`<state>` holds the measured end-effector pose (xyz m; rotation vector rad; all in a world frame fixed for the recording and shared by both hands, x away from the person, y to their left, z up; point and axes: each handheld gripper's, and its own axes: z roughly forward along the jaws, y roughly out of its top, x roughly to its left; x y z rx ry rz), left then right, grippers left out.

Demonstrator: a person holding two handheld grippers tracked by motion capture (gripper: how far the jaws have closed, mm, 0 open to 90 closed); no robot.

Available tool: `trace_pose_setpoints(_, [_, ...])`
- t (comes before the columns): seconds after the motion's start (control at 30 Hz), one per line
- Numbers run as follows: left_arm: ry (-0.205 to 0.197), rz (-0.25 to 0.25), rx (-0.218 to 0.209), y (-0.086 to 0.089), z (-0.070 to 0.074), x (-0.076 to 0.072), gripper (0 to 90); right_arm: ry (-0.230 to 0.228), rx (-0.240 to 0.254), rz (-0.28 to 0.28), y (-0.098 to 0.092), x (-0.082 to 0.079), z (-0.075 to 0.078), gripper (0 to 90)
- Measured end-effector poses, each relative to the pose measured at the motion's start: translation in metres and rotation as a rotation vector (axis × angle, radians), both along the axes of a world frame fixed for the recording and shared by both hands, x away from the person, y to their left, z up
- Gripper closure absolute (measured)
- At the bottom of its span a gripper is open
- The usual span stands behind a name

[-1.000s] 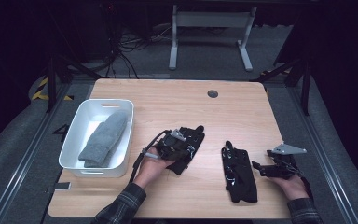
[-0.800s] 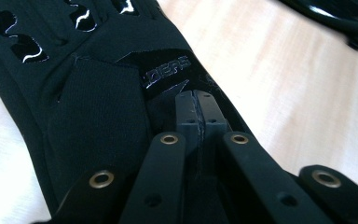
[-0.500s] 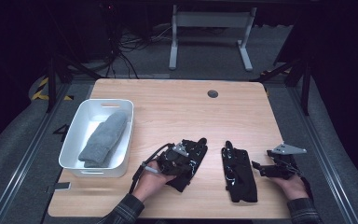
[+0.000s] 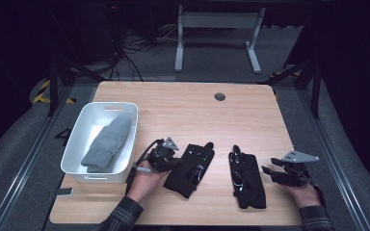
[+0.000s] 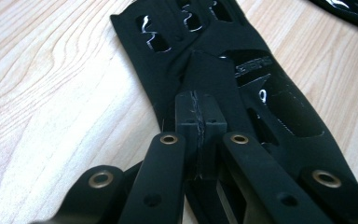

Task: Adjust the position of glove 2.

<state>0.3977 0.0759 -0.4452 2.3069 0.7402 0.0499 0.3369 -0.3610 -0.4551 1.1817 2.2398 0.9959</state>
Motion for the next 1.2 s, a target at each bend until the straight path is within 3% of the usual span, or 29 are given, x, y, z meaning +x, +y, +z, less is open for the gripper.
trace_pose_setpoints(0.2, [0.015, 0.015, 0.002, 0.005, -0.001, -0.001, 89.6, 0.071, 0.043, 0.100, 0.007, -0.014, 0.005, 88.7])
trace_pose_setpoints(0.33, [0.035, 0.006, 0.014, 0.004, -0.003, -0.002, 89.7, 0.120, 0.044, 0.154, 0.013, -0.018, 0.003, 89.8])
trace_pose_setpoints(0.5, [0.047, -0.010, 0.022, -0.001, -0.006, -0.003, 89.6, 0.143, 0.045, 0.206, 0.023, -0.017, 0.001, 89.8])
trace_pose_setpoints(0.97, [0.048, -0.038, -0.012, -0.021, -0.010, -0.004, 89.6, 0.141, 0.037, 0.276, 0.048, -0.012, 0.000, 89.8])
trace_pose_setpoints(1.13, [0.050, -0.049, -0.042, -0.029, -0.013, -0.004, 88.3, 0.146, 0.036, 0.306, 0.058, -0.010, 0.000, 89.9])
trace_pose_setpoints(1.2, [0.046, -0.055, -0.033, -0.030, -0.011, -0.004, 86.1, 0.143, 0.028, 0.317, 0.062, -0.010, 0.000, 89.9])
